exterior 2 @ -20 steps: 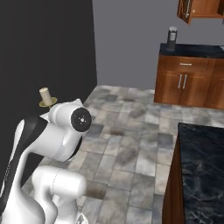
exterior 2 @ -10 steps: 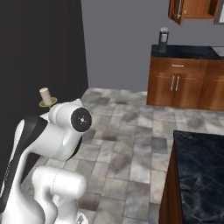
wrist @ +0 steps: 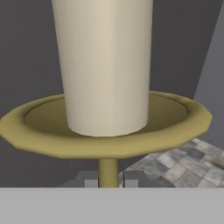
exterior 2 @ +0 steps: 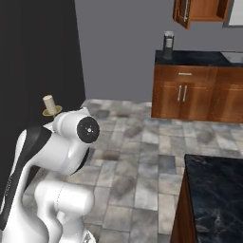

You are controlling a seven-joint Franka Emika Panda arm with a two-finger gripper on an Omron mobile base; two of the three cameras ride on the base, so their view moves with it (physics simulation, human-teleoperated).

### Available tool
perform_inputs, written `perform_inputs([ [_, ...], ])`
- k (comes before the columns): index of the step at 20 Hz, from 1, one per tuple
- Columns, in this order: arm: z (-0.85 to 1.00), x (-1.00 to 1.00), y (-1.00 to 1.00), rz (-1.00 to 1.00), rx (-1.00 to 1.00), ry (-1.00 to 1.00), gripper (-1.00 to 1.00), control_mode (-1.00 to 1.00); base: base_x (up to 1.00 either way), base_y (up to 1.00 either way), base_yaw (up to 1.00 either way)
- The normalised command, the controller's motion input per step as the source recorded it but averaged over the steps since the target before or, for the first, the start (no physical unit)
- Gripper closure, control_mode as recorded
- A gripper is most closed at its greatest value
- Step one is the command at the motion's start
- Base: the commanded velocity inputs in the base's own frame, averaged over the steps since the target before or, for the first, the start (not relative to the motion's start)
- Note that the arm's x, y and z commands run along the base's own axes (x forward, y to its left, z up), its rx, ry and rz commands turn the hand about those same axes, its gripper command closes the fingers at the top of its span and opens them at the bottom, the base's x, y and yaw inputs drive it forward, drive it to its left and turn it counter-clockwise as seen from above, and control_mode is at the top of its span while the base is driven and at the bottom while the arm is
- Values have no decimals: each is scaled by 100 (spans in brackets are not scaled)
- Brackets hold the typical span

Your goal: Pick the candle and candle from the dining table and place them in the open cabinet. Close the cabinet after placing the objects.

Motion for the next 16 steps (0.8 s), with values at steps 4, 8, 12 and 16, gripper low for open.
perform_inputs([
  [4,0,0,0,0,0,0,100,100,54,26,-12],
  [8,0,0,0,0,0,0,100,100,54,26,-12],
  [12,0,0,0,0,0,0,100,100,54,27,-13],
  [16,0,0,0,0,0,0,100,100,54,24,-13],
])
